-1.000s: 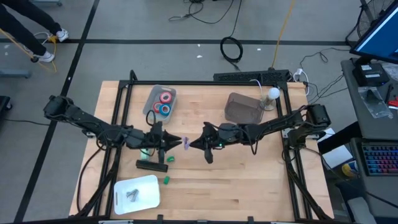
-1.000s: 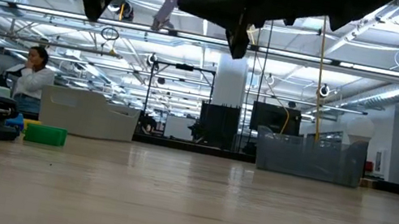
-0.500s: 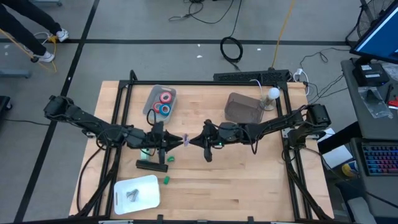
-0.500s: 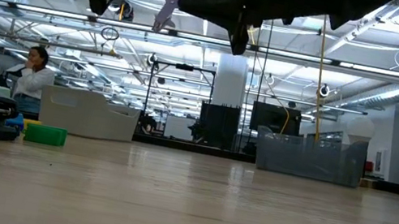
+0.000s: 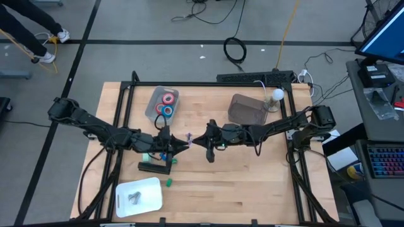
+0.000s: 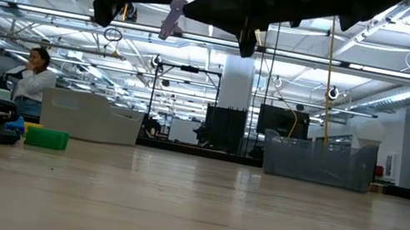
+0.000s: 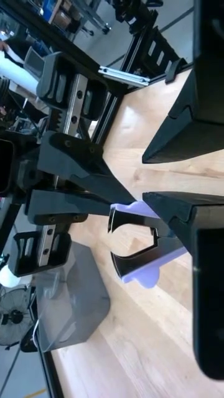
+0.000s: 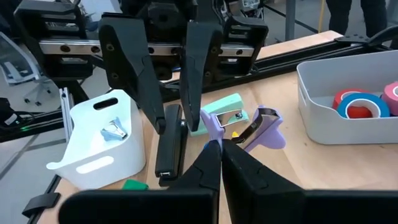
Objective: Pick and place Stapler, Stapler remover, tape
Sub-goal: Put the purple staple remover into the white bin
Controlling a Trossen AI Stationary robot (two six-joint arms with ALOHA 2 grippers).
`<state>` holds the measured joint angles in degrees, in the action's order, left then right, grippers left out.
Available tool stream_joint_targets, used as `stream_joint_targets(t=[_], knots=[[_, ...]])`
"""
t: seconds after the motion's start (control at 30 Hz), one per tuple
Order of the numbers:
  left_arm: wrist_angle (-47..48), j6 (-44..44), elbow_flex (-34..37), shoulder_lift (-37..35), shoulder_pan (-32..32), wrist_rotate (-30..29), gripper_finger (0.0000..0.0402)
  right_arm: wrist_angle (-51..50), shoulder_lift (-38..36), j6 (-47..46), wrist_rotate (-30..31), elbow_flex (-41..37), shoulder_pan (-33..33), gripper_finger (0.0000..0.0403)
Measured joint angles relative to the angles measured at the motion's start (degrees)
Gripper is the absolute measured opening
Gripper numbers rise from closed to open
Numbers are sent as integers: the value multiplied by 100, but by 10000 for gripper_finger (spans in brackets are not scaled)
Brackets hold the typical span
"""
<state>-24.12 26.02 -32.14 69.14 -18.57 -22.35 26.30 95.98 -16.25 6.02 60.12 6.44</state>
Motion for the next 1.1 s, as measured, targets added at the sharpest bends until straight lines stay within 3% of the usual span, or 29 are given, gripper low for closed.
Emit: stream_joint_targets(t=[0.7,1.1], knots=[[491,369,0,-59,-130,-86,88,-225,0,-83,-32,0,11,0],[402,262,0,-59,150,-170,88,-189,1,-127,-153,0,15,0]])
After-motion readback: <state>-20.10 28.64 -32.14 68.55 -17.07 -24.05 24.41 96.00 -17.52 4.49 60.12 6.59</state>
